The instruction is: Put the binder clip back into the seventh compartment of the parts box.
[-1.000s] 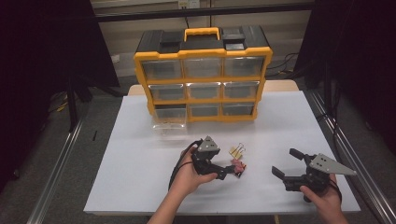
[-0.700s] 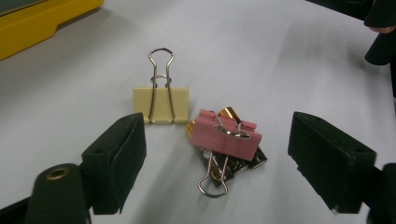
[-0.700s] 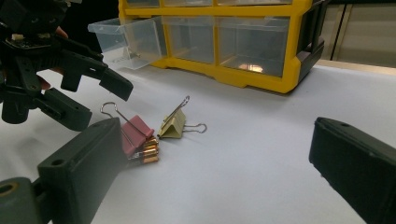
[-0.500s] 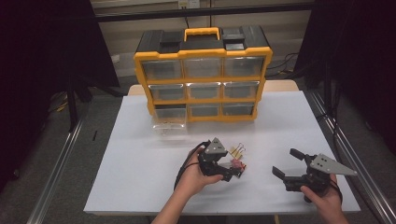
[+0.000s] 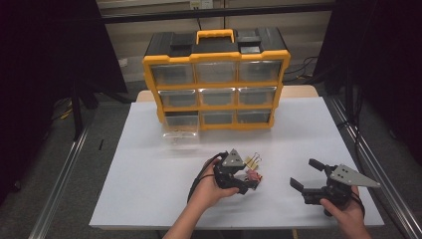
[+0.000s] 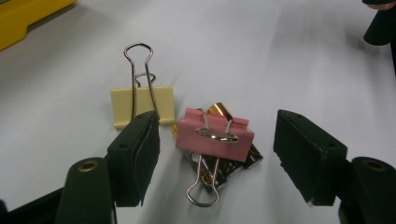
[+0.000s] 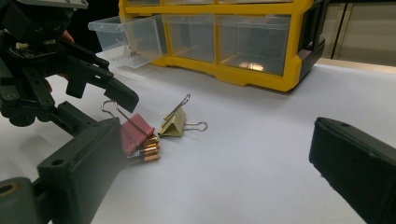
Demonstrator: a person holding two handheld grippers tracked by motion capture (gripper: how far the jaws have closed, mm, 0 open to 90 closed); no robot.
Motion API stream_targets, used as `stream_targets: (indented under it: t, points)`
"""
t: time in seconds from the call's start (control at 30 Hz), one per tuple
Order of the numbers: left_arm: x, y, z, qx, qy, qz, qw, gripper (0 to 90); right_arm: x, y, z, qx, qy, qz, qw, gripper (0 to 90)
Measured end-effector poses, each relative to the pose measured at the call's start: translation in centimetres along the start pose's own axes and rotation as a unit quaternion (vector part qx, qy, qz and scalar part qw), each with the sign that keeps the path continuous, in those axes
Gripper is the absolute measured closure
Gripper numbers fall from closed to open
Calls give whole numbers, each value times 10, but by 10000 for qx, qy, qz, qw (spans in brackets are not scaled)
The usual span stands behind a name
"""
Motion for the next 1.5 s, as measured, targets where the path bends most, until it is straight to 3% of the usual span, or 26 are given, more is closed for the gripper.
stream_targets:
  t: [0.27,0.33,0.37,0.5,0.53,0.6,0.77,1.03,1.2,1.37,1.4,1.5]
  points:
    - [3,0,6,-38,-32,-13,10000,349,0,0,0,-1,11,6,10000,26]
    - [3,-1,7,68,3,8,10000,354,-1,0,0,-3,-14,17,10000,26]
    - [3,-1,9,-20,-32,-19,10000,359,-1,0,0,-9,-18,26,10000,26]
    - [3,-2,11,97,-21,75,9999,380,-1,-1,0,-1,-8,19,10000,26]
    - [2,-2,13,18,-67,45,10000,383,-1,-1,0,-3,-6,13,10000,26]
    - [3,-2,12,173,-12,124,9998,392,-1,-1,0,4,-1,15,10000,26]
    - [3,-2,13,45,-61,76,9999,415,-1,-1,0,16,2,9,10000,26]
    - [3,-2,13,127,-57,133,9998,440,0,-1,1,11,4,41,10000,26]
    - [3,-1,14,23,-170,148,9997,474,0,-1,1,19,6,22,10000,26]
    - [4,0,13,-3,-125,119,9999,495,0,-1,1,9,4,34,10000,26]
    - [5,1,12,89,-108,141,9998,497,0,-1,1,10,6,36,10000,26]
    - [5,3,10,-9,-133,103,9999,500,0,-1,1,9,7,30,10000,26]
Point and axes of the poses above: each handheld gripper's, and its own axes: z roughly forward along the jaws, y roughly out of its top, x roughly to its left, the point moved 3 cm from there along z, roughly forward along the jaws
